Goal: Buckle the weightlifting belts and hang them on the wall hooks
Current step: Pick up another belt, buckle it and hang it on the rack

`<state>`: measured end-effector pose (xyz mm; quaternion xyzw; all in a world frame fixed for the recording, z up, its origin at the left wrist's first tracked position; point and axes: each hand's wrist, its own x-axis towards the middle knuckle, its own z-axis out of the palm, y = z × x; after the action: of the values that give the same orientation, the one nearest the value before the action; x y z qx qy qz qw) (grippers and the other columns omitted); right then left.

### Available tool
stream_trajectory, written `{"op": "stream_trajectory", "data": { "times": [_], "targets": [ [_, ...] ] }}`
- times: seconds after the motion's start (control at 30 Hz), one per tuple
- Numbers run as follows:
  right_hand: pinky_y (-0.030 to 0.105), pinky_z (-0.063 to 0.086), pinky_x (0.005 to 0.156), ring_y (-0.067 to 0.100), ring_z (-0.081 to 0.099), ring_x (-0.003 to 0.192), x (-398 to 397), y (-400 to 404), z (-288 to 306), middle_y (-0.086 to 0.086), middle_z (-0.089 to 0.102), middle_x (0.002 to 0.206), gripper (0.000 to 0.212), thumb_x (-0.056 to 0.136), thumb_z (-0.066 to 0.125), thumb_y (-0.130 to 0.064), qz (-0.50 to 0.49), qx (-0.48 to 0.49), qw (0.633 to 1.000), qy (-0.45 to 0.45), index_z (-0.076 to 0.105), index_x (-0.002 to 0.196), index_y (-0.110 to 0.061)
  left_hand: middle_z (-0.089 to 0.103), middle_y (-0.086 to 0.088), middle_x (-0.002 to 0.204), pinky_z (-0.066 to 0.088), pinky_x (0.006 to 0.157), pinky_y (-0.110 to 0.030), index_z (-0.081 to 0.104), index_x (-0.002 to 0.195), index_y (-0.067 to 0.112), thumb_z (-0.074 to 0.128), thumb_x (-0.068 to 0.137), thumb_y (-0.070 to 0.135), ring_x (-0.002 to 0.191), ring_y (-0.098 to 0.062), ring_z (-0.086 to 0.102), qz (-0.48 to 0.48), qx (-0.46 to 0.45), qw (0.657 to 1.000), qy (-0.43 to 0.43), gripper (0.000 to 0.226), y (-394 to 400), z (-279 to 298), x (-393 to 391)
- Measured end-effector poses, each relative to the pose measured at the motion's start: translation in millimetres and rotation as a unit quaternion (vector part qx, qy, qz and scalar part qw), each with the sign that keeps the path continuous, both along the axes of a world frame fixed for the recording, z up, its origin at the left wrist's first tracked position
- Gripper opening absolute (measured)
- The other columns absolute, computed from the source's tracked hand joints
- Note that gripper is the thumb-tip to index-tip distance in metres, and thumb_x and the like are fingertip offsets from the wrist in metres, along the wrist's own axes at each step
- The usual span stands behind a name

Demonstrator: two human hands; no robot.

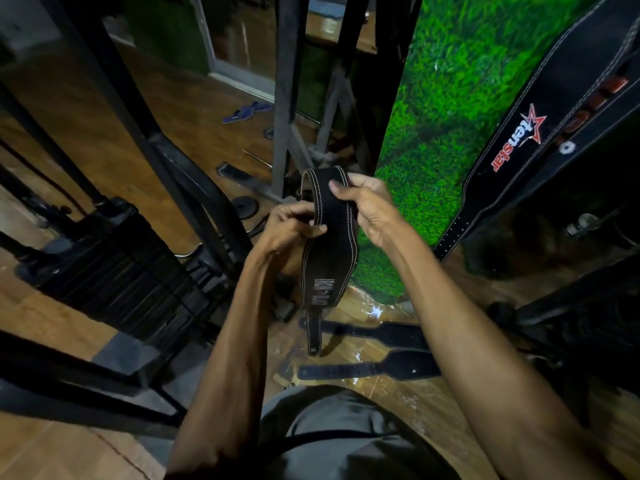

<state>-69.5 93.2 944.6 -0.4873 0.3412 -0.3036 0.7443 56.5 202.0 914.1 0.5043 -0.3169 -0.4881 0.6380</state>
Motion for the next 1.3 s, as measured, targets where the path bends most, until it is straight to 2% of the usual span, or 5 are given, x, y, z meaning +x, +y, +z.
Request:
{"op": "stream_trajectory", "data": {
  "times": [0.2,0.27,0.57,1.1,1.3],
  "targets": [
    [0.032,0.062,0.082,0.017,0.074,0.082,-8,13,-19,0.011,0.077,0.095,0.044,0.077,0.063,0.026,-0.029,-0.046,0.998,0.012,0.067,0.118,0.01,0.01,-0.011,0.08,0.026,0.059,-0.025,0.044,0.074,0.019,0.05,0.1,0.053,0.067,-0.02,0.015,-0.084,0.041,0.991,0.094,0.043,0,27,-1],
    [0.022,0.056,0.087,0.007,0.071,0.086,-13,16,-23,0.011,0.076,0.102,0.048,0.074,0.068,0.025,-0.026,-0.096,0.993,0.057,0.068,0.119,0.009,0.044,-0.009,0.08,0.042,0.068,-0.028,0.061,0.083,0.011,0.055,0.094,0.06,0.07,-0.022,0.044,-0.04,0.043,0.992,0.113,0.05,-9,33,-2],
    [0.015,0.053,0.072,0.002,0.071,0.079,-21,33,-4,-0.003,0.077,0.092,0.012,0.1,0.064,-0.016,-0.053,-0.012,0.998,0.012,0.071,0.108,-0.011,0.073,-0.01,0.084,0.056,0.062,-0.022,0.066,0.114,-0.011,0.062,0.094,-0.006,0.065,-0.011,0.068,0.075,-0.046,0.996,0.006,0.021,-22,23,-13],
    [0.011,0.048,0.057,-0.003,0.065,0.061,-29,38,14,0.004,0.072,0.081,0.041,0.075,0.052,0.024,-0.166,-0.11,0.979,0.054,0.071,0.108,0.008,0.077,-0.015,0.098,0.058,0.08,-0.035,0.076,0.104,0.003,0.08,0.073,-0.01,0.089,-0.021,0.071,0.078,-0.034,0.981,-0.175,0.034,-1,18,2],
    [0.03,0.052,0.077,0.02,0.071,0.078,-37,30,19,0.014,0.079,0.093,0.036,0.091,0.069,-0.046,-0.134,-0.062,0.979,0.139,0.078,0.085,-0.012,0.073,-0.027,0.11,0.057,0.096,-0.056,0.073,0.108,-0.009,0.08,0.071,-0.012,0.108,-0.043,0.07,0.081,-0.022,0.98,-0.179,0.038,-1,20,1]
  ]
}}
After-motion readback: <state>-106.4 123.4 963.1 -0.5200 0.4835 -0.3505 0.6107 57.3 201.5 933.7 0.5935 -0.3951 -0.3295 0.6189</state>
